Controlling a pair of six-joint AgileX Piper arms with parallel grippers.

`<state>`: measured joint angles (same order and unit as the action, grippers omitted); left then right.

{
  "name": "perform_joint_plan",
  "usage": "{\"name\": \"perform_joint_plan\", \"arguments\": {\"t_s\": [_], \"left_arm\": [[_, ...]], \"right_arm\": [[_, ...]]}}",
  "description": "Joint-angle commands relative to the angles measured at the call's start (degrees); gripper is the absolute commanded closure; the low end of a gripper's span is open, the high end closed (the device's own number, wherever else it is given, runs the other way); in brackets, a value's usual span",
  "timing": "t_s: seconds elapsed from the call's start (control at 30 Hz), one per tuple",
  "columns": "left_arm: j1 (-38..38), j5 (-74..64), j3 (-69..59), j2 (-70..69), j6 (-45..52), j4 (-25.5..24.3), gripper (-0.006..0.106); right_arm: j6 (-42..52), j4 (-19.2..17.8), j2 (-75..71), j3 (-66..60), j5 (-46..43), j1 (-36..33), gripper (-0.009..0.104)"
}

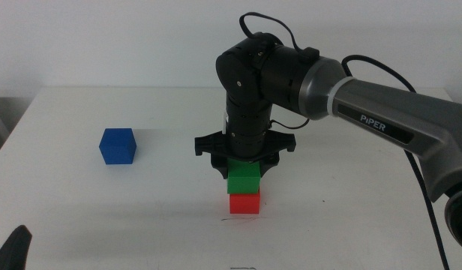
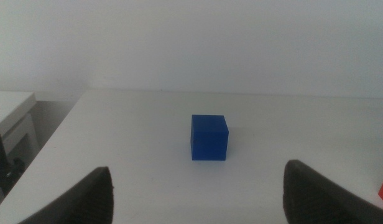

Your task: Stack red cubes first, then green, then blue cubes in a specific spot.

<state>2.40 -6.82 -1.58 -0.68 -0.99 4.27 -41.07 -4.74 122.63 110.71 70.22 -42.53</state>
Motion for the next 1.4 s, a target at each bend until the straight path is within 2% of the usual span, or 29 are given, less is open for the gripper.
{"name": "perform_joint_plan", "arguments": {"t_s": [0.0, 0.17, 0.4, 0.43, 0.63, 1.03, 1.37], "left_arm": [[-0.11, 4.64, 0.03, -1.25, -0.53, 0.25, 0.007], [-0.11, 4.64, 0.03, -1.25, -0.53, 0.25, 0.007], [-0.11, 4.64, 0.03, -1.25, -0.53, 0.25, 0.007], [-0.11, 4.64, 0.03, -1.25, -0.53, 0.25, 0.007], [-0.11, 4.64, 0.03, -1.25, -0.53, 0.25, 0.007], [-0.11, 4.64, 0.03, -1.25, -0.53, 0.25, 0.007], [-0.11, 4.64, 0.03, -1.25, -0.53, 0.25, 0.007]], "right_arm": [[0.30, -0.74, -3.13, 1.64, 2.16, -0.03, 0.096], [-0.31, -1.39, -2.54, 1.64, 2.38, -0.03, 0.095], [-1.26, -1.39, -2.54, 1.64, 3.67, -0.03, 0.086], [-1.76, -0.97, -2.54, 1.64, 3.90, -0.09, 0.063], [-2.14, -0.71, -2.54, 1.64, 3.92, -0.09, 0.047], [-2.09, -0.52, -3.08, 1.64, 3.97, -0.09, 0.031], [2.25, -0.97, -11.44, 1.30, 3.97, -0.03, 0.030]]}}
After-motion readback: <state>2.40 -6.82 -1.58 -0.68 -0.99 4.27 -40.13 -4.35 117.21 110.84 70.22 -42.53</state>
